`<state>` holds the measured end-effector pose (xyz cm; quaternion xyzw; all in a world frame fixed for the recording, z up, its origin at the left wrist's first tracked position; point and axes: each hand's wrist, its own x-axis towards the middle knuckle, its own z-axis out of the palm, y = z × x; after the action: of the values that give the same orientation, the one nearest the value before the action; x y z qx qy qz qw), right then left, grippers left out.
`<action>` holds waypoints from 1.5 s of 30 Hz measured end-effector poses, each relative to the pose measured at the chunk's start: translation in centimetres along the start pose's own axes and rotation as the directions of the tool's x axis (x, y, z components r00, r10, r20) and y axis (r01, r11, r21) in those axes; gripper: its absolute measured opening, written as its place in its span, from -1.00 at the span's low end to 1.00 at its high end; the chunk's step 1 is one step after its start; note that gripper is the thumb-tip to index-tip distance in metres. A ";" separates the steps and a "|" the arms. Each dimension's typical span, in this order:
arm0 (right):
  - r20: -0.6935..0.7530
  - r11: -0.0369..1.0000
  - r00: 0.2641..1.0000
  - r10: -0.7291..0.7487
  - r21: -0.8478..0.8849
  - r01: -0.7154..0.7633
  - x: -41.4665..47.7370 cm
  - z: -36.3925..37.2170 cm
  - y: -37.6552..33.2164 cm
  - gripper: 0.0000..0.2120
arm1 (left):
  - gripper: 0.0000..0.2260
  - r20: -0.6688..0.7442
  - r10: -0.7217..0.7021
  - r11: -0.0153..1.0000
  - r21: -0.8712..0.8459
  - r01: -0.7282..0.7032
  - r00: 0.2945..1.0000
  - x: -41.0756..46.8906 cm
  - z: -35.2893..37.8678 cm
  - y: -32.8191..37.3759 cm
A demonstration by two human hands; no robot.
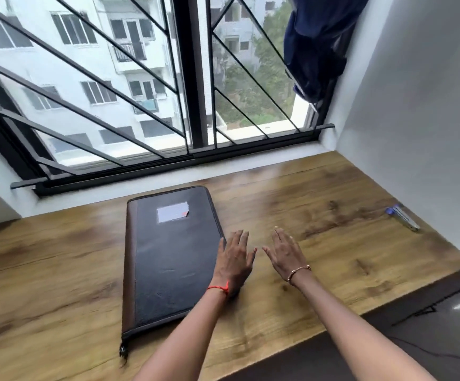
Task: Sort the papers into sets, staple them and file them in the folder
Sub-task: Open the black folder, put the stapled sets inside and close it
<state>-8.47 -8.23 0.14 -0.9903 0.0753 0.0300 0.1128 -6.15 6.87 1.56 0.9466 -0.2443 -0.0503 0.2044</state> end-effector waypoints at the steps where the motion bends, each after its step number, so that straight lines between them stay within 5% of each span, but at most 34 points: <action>1: -0.012 0.999 0.999 0.035 0.008 -0.035 -0.1 -0.6 1.1 -0.49 | -0.38 0.022 0.027 1.000 -0.010 -0.026 0.999 0.7 0.2 1.0; 6: -0.058 0.983 0.981 0.184 0.022 -0.183 -0.3 -3.3 8.2 -0.55 | -0.68 0.033 0.126 0.987 -0.101 -0.122 0.992 4.5 1.6 6.5; 16: -0.130 0.927 0.919 0.372 0.008 -0.374 1.7 -6.8 25.0 -0.64 | -0.73 0.014 0.243 0.957 -0.164 -0.238 0.970 13.4 8.0 18.4; 27: -0.048 0.873 0.872 0.487 0.042 -0.485 4.4 -6.6 37.0 -0.44 | -0.65 0.116 0.229 0.973 -0.065 -0.223 0.966 18.9 15.0 25.1; 36: -0.044 0.817 0.826 0.562 0.185 -0.546 8.1 -4.9 35.3 -0.68 | -0.67 0.051 0.155 0.987 -0.040 -0.153 0.987 18.2 15.1 20.7; 45: -0.014 0.894 0.935 0.355 0.298 -0.335 11.4 -3.3 19.2 -0.71 | -0.69 -0.138 0.032 0.999 -0.003 -0.033 0.990 14.1 8.8 11.0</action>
<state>-0.11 -29.11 -1.75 -0.9341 0.2573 0.0044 0.2474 -0.38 -11.96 -1.87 0.9431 -0.2450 0.0178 0.2240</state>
